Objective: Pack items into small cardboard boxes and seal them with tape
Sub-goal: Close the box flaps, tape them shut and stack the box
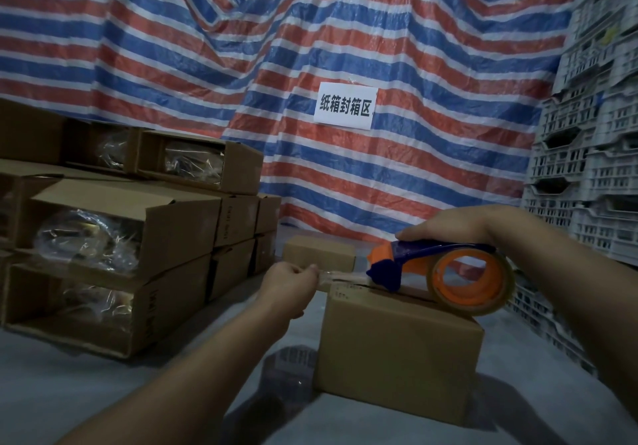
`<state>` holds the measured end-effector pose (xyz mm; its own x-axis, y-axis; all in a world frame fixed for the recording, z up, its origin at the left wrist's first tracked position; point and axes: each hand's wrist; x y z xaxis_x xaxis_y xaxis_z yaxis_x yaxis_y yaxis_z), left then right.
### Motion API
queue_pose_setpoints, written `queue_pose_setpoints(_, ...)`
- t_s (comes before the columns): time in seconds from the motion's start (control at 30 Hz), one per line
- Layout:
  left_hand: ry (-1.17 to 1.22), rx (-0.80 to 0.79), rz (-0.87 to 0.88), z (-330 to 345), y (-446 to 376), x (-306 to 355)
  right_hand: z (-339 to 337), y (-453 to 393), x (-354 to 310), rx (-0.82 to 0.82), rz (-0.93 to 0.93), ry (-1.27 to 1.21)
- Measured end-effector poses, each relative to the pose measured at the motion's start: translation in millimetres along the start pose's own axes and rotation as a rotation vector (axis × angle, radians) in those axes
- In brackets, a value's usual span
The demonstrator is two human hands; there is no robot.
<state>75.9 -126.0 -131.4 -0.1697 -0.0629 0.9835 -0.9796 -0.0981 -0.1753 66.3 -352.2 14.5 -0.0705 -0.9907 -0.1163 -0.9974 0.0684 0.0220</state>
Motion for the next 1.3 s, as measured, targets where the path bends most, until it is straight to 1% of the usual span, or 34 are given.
queue_pose_setpoints(0.13,0.014,-0.021,-0.065,3.7,3.6,-5.3,0.7,0.7,-3.2,-0.006,0.004,0.012)
queue_pose_setpoints(0.27,0.083,-0.068,-0.197,12.8,12.6,-4.3,1.5,0.3,-4.4,-0.005,-0.022,0.027)
queue_pose_setpoints(0.47,0.092,-0.107,-0.258,18.8,17.5,-7.1,2.2,-4.2,-3.3,-0.024,-0.010,-0.008)
queue_pose_setpoints(0.53,0.114,-0.118,-0.346,16.5,21.7,-11.5,2.6,-5.7,-4.4,-0.019,-0.004,0.012)
queue_pose_setpoints(0.6,0.190,-0.195,-0.447,17.8,20.8,-17.9,3.1,-6.5,-5.6,-0.022,-0.013,0.037)
queue_pose_setpoints(0.67,0.257,-0.236,-0.484,18.9,20.5,-18.4,2.5,-6.5,-6.2,-0.026,-0.032,0.053)
queue_pose_setpoints(0.73,0.201,-0.168,-0.422,18.9,16.7,-14.2,2.6,-5.8,-6.4,-0.027,-0.053,0.077)
queue_pose_setpoints(0.8,0.126,-0.016,-0.282,16.4,5.0,-7.2,2.7,-5.3,-6.3,-0.021,-0.062,0.078)
queue_pose_setpoints(0.83,0.121,0.015,-0.196,14.5,-1.5,-2.4,3.0,-5.8,-5.2,-0.026,-0.070,0.078)
queue_pose_setpoints(0.87,0.098,0.014,-0.122,13.8,-3.9,4.0,3.2,-6.4,-4.8,-0.032,-0.078,0.073)
queue_pose_setpoints(0.9,0.056,-0.021,-0.084,14.4,-3.4,10.9,3.8,-6.0,-5.0,-0.033,-0.085,0.068)
queue_pose_setpoints(0.93,0.001,-0.077,-0.091,14.9,-0.5,16.3,3.6,-7.2,-4.5,-0.039,-0.093,0.064)
queue_pose_setpoints(1.0,-0.109,-0.208,-0.160,17.5,3.8,19.4,3.4,-10.6,-4.5,-0.040,-0.089,0.094)
queue_pose_setpoints(1.03,-0.130,-0.245,-0.185,18.6,4.3,17.4,4.0,-9.4,-6.6,-0.039,-0.075,0.092)
queue_pose_setpoints(1.1,-0.113,-0.282,-0.213,20.6,3.9,14.0,3.1,-11.7,-5.5,-0.037,-0.043,0.094)
queue_pose_setpoints(1.17,-0.104,-0.286,-0.218,21.0,3.1,12.9,-1.4,-7.0,-4.1,-0.055,-0.023,0.071)
queue_pose_setpoints(1.23,-0.098,-0.280,-0.228,21.1,3.9,13.6,-5.4,-2.8,-0.5,-0.106,-0.036,0.035)
queue_pose_setpoints(1.3,-0.098,-0.284,-0.230,23.0,5.1,13.9,-7.6,1.2,3.6,-0.127,-0.051,0.049)
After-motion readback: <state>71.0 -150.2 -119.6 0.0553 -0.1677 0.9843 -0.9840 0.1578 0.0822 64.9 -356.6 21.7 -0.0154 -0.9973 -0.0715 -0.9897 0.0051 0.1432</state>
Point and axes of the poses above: each hand's wrist, its own y-axis away from the middle knuckle, its own z-axis out of the palm, x = y × z, and after that the axes turned 8 degrees about y, right-handed
